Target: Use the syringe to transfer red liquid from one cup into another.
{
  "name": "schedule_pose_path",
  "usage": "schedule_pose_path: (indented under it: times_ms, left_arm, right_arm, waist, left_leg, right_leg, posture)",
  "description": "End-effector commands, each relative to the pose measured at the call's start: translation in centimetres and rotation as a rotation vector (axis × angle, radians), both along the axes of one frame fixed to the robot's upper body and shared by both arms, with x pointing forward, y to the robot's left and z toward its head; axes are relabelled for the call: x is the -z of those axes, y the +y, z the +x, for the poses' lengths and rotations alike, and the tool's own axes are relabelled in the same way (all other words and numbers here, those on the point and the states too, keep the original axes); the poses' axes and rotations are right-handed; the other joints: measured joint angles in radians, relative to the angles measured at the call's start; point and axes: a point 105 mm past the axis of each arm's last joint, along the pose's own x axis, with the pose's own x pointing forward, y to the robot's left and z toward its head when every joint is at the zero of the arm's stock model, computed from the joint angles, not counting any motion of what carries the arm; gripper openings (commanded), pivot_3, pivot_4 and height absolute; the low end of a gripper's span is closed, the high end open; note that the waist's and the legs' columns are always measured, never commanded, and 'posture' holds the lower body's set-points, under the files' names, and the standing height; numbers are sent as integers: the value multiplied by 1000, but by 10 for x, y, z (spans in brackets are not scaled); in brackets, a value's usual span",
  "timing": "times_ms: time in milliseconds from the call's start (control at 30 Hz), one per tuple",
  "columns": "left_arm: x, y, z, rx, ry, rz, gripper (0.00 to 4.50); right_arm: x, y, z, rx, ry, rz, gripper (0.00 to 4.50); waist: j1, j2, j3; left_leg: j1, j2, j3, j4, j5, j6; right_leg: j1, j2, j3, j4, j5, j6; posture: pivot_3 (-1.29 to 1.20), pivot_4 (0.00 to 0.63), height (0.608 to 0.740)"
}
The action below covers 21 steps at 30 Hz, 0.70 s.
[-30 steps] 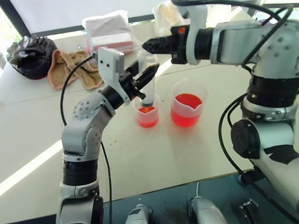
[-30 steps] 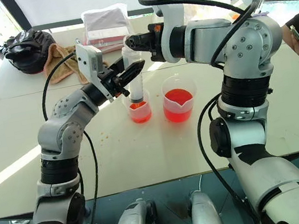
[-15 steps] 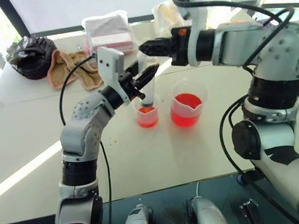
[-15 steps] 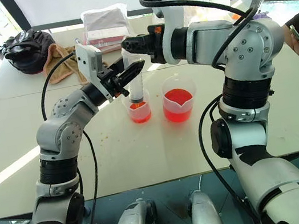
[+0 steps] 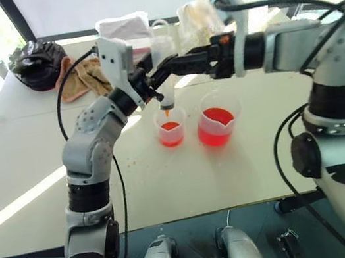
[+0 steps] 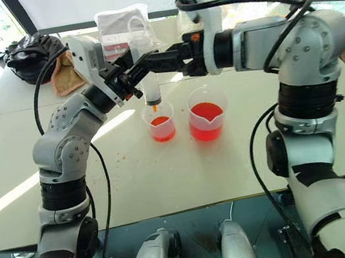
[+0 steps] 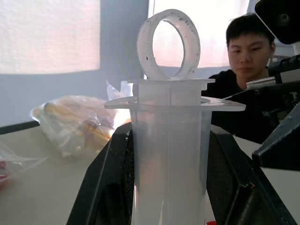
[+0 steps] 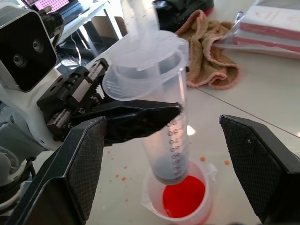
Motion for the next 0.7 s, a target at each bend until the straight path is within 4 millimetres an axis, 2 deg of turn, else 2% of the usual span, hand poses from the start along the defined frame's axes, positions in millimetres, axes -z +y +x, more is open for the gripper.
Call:
schedule_pose_path:
  times_ms: [33,200,400,600,700]
  left_arm:
    - [-17,3,-10,4,-69,-30,1461]
    - [-15,4,-11,3,-53,-31,1461]
    - [-21,10,-7,-3,13,-86,1461]
    - [-46,43,11,-46,228,-289,1461]
    - [-46,61,23,-114,336,-316,1461]
  right_arm:
    - [-19,-17,-16,-38,-93,25,3985]
    - [-15,-27,-34,-104,-134,-15,3985]
    - [-4,-30,-34,-107,-143,-77,3985]
    - [4,-28,-31,-100,-141,-89,3985]
    - [5,-27,-31,-100,-140,-88,3985]
  waist:
    - [1,0,0]
    - [-1,0,0]
    - [-1,0,0]
    - [1,-1,0]
    - [0,-1,0]
  left_leg:
    - [0,0,0,0,0,0]
    - [0,0,0,0,0,0]
    - [0,1,0,0,0,0]
    - [0,1,-1,0,0,0]
    - [0,1,-1,0,0,0]
  right_leg:
    - [0,0,0,0,0,0]
    - [0,0,0,0,0,0]
    - [0,0,0,0,0,0]
    - [0,0,0,0,0,0]
    - [0,0,0,0,0,0]
  posture:
    - [0,150,740]
    - [0,150,740]
    - [0,150,740]
    - [0,150,740]
    - [0,150,740]
